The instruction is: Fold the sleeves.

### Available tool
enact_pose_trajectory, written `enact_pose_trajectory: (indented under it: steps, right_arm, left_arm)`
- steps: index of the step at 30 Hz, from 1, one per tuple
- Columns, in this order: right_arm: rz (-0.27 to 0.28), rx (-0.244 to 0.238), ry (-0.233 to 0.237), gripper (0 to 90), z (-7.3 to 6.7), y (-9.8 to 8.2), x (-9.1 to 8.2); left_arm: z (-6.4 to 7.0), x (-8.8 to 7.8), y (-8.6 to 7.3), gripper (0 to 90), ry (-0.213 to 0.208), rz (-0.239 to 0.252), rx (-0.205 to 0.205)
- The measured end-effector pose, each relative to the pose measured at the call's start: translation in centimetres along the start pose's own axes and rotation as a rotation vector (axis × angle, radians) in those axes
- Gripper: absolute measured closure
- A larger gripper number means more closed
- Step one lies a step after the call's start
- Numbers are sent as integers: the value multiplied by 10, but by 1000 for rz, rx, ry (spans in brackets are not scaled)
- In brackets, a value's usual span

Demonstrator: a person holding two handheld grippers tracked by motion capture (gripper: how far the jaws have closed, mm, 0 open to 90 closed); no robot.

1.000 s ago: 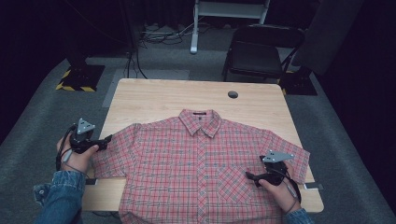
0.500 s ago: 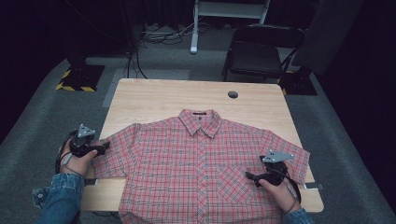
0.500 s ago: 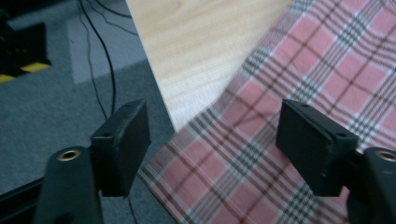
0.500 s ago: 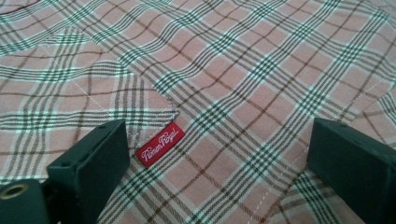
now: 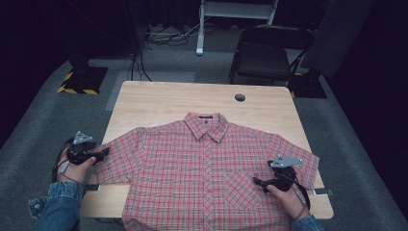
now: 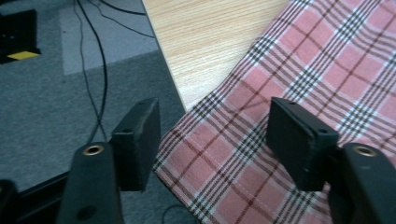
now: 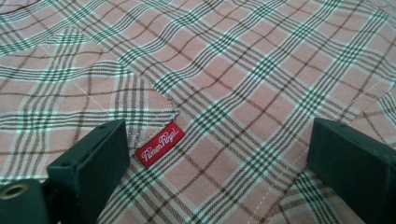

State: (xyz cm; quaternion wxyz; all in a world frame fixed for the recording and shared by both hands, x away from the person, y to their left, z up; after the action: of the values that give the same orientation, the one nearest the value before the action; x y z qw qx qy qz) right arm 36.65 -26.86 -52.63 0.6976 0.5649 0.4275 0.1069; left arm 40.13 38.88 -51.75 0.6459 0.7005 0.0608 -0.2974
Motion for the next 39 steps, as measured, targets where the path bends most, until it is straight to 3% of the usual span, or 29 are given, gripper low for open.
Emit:
enact_pose_trajectory:
  steps: [2, 5, 6, 9, 10, 11, 15, 24, 27, 32, 39]
  right_arm:
    - [0, 0, 0, 57, 0, 0, 0]
    - [0, 0, 0, 57, 0, 0, 0]
    - [0, 0, 0, 57, 0, 0, 0]
    - [0, 0, 0, 57, 0, 0, 0]
    - [0, 0, 0, 57, 0, 0, 0]
    - [0, 0, 0, 57, 0, 0, 0]
    - [0, 0, 0, 57, 0, 0, 0]
    - [0, 0, 0, 57, 0, 0, 0]
    - [0, 0, 0, 57, 0, 0, 0]
    - [0, 0, 0, 57, 0, 0, 0]
    - [0, 0, 1, 56, 0, 0, 0]
  left_arm:
    - [0, 0, 0, 380, -9, 2, -12]
    - [-3, -1, -4, 498, -48, 18, -114]
    - [-3, -2, -5, 509, -51, 20, -121]
    - [-1, -4, -3, 538, -27, 10, -120]
    - [-1, -4, -3, 579, -27, 10, -120]
    - [-1, -7, -1, 631, -1, -13, -96]
    - [2, -11, 2, 789, 9, -46, -92]
    - [4, -14, 7, 833, 25, -44, -79]
    - [6, -19, 14, 833, 29, -39, -56]
    - [14, -32, 29, 826, 15, -14, -92]
    - [27, -43, 47, 819, -12, 24, -78]
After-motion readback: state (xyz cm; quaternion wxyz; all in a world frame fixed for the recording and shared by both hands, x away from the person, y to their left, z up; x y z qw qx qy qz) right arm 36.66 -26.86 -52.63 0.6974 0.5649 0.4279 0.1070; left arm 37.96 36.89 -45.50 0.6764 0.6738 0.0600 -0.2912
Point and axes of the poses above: each handheld gripper's, and its own axes: x roughly forward along the jaws, y roughly out of its top, z roughly to its right, the point moved 2 cm from there along x, roughly forward along the jaws, and after that the axes turned 15 degrees about z, right-handed, at the moved point
